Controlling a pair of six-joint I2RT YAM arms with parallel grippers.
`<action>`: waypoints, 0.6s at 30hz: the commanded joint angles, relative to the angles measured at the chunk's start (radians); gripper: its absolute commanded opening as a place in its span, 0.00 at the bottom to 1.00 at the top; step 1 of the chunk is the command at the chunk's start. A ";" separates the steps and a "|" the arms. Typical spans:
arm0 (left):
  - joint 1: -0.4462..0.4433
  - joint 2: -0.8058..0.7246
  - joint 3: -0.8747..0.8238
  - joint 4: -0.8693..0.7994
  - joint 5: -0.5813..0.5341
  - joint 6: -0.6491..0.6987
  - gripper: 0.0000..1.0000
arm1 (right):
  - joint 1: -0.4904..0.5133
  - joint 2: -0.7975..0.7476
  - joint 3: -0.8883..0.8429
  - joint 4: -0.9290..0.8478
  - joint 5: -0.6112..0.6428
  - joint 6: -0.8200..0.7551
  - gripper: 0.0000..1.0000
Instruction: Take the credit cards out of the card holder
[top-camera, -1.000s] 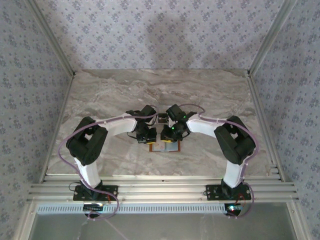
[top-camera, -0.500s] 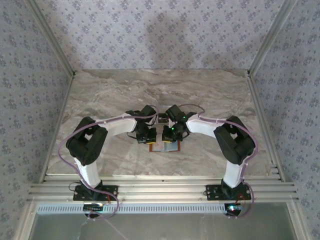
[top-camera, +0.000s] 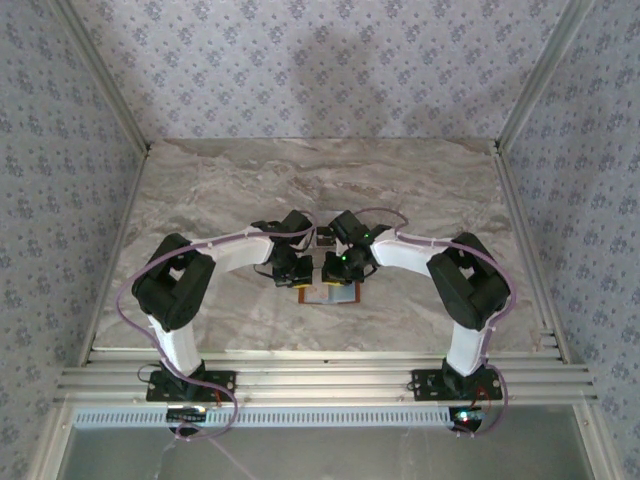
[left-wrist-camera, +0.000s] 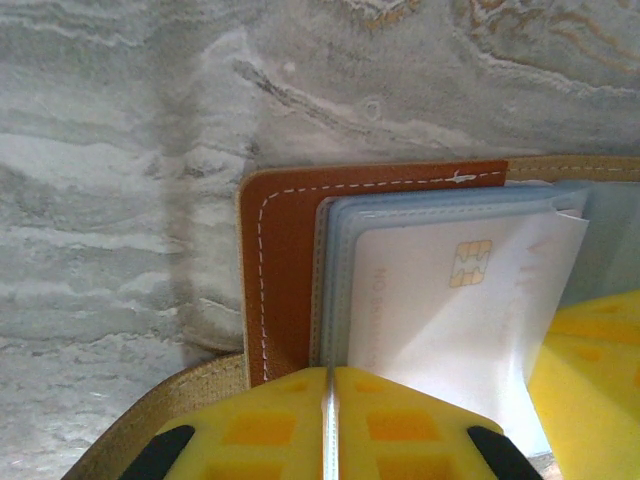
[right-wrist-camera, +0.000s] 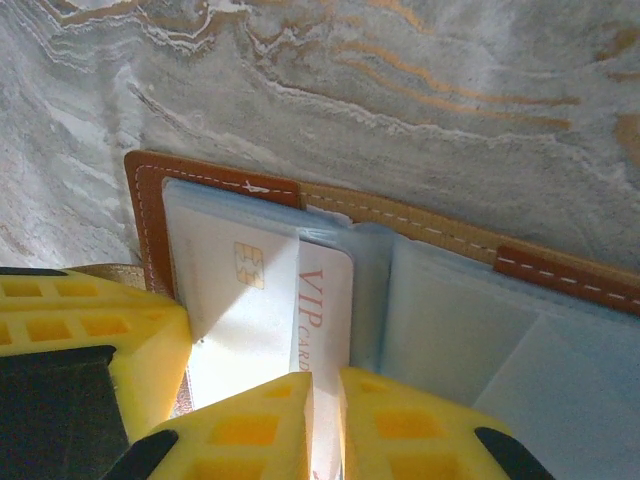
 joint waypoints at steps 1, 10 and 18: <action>-0.003 0.014 -0.025 -0.016 -0.013 -0.002 0.11 | 0.030 -0.009 0.008 -0.022 -0.010 0.025 0.16; -0.002 0.017 -0.023 -0.016 -0.012 -0.002 0.11 | 0.038 -0.025 0.006 -0.027 -0.002 0.039 0.16; -0.002 0.021 -0.017 -0.019 -0.011 0.001 0.11 | 0.042 -0.048 -0.005 -0.026 0.005 0.049 0.18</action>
